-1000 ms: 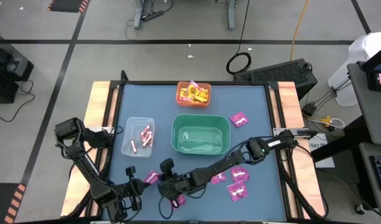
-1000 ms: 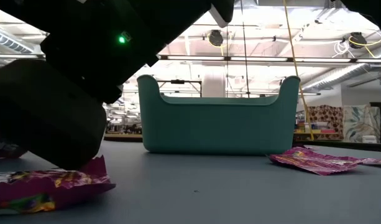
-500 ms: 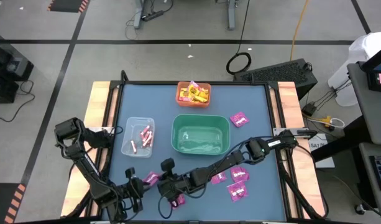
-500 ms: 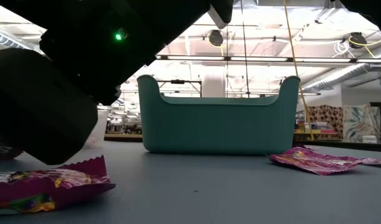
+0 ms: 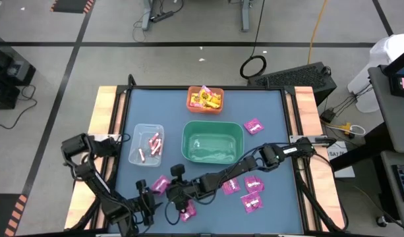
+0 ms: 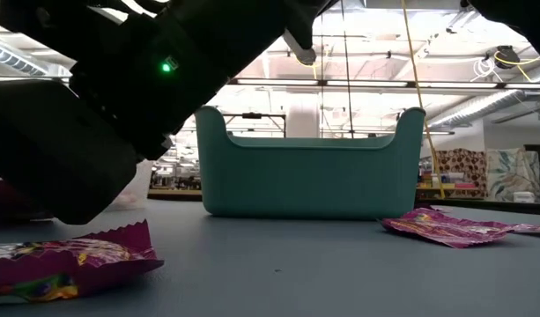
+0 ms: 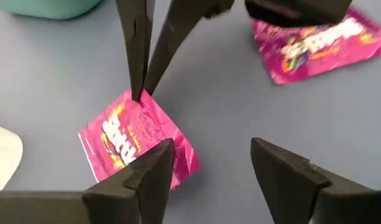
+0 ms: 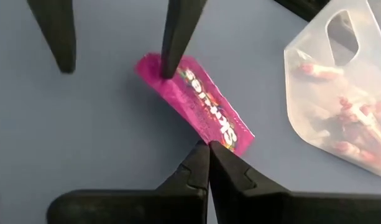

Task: Sort candy
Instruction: Put the purple candy into the green bin

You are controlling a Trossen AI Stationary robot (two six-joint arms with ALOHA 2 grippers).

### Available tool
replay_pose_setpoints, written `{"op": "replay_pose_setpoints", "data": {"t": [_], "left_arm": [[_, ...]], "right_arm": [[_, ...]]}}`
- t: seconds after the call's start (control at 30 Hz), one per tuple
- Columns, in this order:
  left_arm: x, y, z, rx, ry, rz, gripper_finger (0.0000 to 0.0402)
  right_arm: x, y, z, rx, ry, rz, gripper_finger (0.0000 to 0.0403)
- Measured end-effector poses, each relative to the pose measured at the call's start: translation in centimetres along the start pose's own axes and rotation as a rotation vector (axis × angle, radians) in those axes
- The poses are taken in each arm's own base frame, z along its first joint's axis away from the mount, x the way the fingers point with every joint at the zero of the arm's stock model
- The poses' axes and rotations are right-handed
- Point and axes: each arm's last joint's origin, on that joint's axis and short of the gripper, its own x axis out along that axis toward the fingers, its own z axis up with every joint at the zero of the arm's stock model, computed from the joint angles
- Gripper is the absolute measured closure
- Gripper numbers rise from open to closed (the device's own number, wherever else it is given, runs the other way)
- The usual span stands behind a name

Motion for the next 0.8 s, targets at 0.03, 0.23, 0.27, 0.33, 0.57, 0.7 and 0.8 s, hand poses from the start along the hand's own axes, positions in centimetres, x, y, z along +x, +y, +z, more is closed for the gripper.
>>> {"op": "replay_pose_setpoints", "data": {"t": [0.03,0.23,0.27,0.33,0.57,0.7,0.8], "left_arm": [[0.2,0.0,-0.2,0.01,0.003,0.01,0.0179],[0.7,0.0,-0.6,0.032,0.011,0.033,0.0179],[0.6,0.0,-0.5,0.036,0.012,0.037,0.0179],[0.3,-0.3,-0.1,0.039,0.015,0.04,0.0179],[-0.5,0.3,0.7,0.009,0.151,0.133,0.0178],[-0.2,0.7,0.9,0.019,0.168,0.163,0.0179],[-0.2,0.9,1.0,0.028,0.168,0.175,0.0194]], "right_arm": [[0.0,-0.1,0.0,0.001,0.002,-0.001,0.0402],[0.0,-0.1,0.0,0.0,0.006,0.002,0.0403],[0.0,-0.1,0.0,0.0,0.006,0.002,0.0403],[0.0,-0.1,0.0,0.0,0.005,0.003,0.0403],[0.1,-0.2,0.0,0.027,0.004,0.027,0.0403],[0.1,-0.3,-0.1,0.042,0.005,0.05,0.0402],[0.1,-0.3,-0.1,0.042,0.008,0.05,0.0403]]}}
